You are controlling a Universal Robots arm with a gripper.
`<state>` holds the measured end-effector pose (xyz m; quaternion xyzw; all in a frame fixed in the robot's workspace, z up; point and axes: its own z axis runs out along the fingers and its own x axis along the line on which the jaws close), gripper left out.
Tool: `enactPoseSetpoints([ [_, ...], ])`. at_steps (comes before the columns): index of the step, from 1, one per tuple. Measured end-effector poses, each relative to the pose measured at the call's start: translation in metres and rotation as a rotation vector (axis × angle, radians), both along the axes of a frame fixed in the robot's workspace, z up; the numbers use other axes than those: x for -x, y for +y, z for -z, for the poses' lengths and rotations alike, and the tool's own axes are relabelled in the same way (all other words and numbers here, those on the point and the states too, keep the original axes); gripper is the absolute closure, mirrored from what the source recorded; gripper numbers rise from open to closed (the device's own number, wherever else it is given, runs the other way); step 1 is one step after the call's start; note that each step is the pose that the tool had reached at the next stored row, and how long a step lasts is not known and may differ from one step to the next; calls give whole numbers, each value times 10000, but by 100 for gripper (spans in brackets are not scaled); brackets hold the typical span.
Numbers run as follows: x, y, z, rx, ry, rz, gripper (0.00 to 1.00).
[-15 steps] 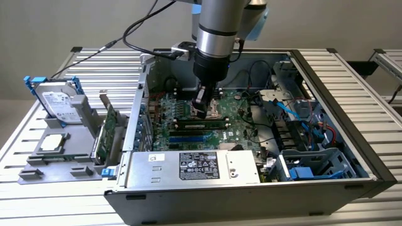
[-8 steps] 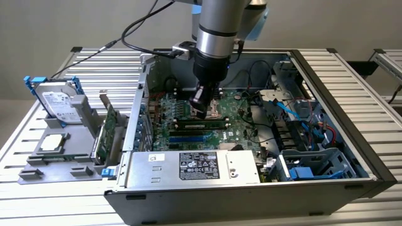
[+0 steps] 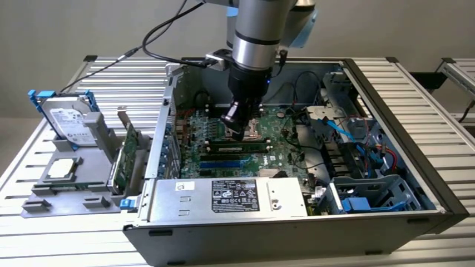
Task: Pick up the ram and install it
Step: 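Press down the ram until it locks into place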
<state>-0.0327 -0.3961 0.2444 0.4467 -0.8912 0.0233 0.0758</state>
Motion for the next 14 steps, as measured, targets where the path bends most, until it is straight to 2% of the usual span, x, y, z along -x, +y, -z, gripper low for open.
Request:
enactPoseSetpoints([
  [9, 0, 1, 31, 27, -152, 1213, 89],
  [14, 0, 1, 33, 43, -196, 1865, 89],
])
